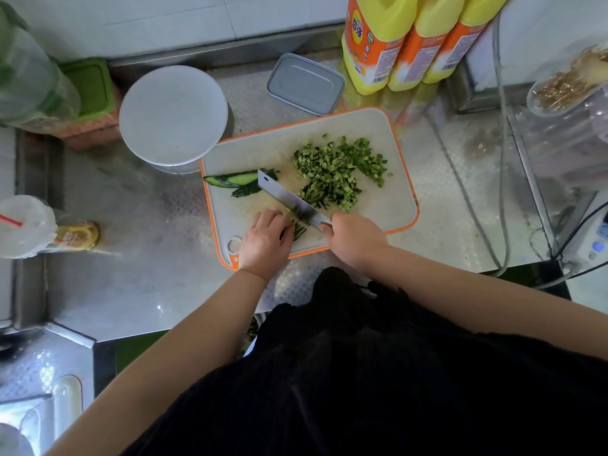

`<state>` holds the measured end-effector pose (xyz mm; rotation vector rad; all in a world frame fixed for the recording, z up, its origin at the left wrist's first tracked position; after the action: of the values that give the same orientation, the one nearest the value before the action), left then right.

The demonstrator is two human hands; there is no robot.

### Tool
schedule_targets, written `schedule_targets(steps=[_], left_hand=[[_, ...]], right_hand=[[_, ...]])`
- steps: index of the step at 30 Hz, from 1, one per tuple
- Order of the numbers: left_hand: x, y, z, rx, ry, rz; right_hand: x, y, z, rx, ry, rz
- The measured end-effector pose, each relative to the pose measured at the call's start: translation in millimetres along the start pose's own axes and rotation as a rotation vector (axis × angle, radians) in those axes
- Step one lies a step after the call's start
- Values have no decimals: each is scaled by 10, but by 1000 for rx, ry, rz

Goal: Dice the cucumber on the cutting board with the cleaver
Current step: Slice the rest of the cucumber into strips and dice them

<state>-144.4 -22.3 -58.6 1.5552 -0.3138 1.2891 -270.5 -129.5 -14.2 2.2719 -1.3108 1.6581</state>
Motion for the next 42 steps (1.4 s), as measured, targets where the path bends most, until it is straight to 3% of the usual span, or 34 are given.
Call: schedule_targets(steps=[10,23,31,42], left_hand=[[-37,-55,-44,46,10,-25],[-48,-52,-81,43,23,23],[41,-80,-126,68,-17,-38],[-36,-110,-110,112,-1,-32]], right_hand=[[-205,-148,-11,-19,-99,-45],[-130,111,198,-62,-148,99],[-107,-30,-7,15,-53,64],[-230,-210,18,-6,-106,-9]])
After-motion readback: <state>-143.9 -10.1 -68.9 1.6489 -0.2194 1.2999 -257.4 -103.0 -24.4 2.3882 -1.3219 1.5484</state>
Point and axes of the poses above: each hand's wrist, its own z-axis towards the middle knuckle, its own x-axis out of the back of the hand, y = z × x, the point moved 6 cm from there along z, towards the middle knuckle, and after that the axes turned 10 degrees about x, right-handed, at the moved point
